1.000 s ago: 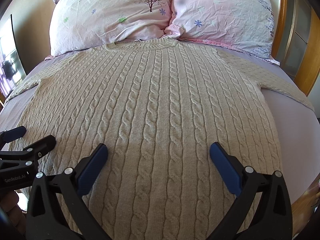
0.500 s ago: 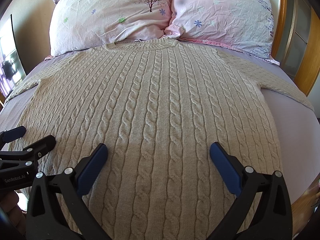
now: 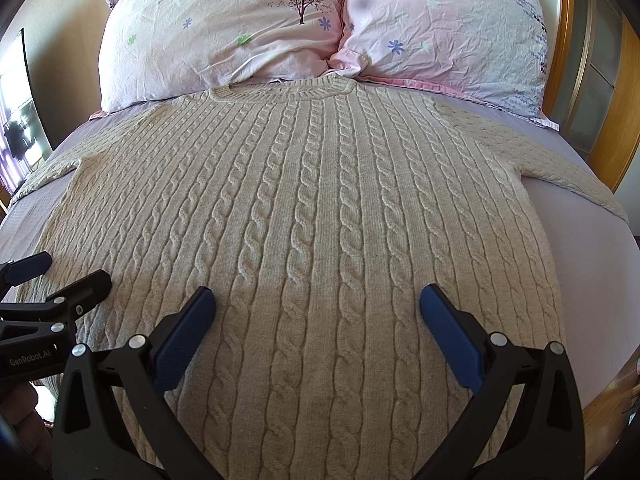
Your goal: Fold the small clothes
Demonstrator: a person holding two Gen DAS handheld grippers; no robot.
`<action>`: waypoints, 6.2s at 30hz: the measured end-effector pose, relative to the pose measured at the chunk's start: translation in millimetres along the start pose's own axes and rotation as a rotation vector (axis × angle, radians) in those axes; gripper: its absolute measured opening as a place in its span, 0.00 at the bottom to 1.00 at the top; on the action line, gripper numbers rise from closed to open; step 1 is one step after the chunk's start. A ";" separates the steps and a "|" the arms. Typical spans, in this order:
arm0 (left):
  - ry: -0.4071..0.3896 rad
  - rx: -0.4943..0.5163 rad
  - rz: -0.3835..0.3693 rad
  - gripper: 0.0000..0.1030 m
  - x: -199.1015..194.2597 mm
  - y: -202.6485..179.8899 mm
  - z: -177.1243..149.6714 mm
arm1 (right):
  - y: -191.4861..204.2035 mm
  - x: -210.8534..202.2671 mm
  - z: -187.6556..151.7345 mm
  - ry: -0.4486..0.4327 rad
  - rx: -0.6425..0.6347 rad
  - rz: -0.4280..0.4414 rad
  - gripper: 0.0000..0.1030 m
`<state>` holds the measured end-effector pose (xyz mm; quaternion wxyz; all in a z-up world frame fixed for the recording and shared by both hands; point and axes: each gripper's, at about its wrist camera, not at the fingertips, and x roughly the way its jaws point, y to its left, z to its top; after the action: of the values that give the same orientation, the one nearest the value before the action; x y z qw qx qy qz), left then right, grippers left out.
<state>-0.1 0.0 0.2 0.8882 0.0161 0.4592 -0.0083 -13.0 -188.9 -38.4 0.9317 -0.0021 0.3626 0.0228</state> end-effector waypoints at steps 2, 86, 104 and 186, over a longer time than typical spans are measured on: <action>0.000 0.000 0.000 0.99 0.0 0.0 0.0 | 0.0 0.0 0.0 0.000 0.000 0.000 0.98; -0.301 -1.111 -0.119 0.71 36.0 416.7 41.7 | -68.3 20.9 164.7 -0.192 0.084 0.424 0.74; -0.329 0.094 -0.404 0.09 -8.0 28.9 183.9 | -116.2 30.0 155.7 -0.212 0.230 0.455 0.75; -0.055 -0.343 -0.759 0.08 -31.0 136.1 -84.8 | -201.2 -23.4 -84.3 0.076 0.369 0.798 0.07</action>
<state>-83.1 139.1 -20.6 0.8237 -0.3029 0.4033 -0.2589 -78.3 -392.6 -87.2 0.8207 0.3036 0.3668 0.3158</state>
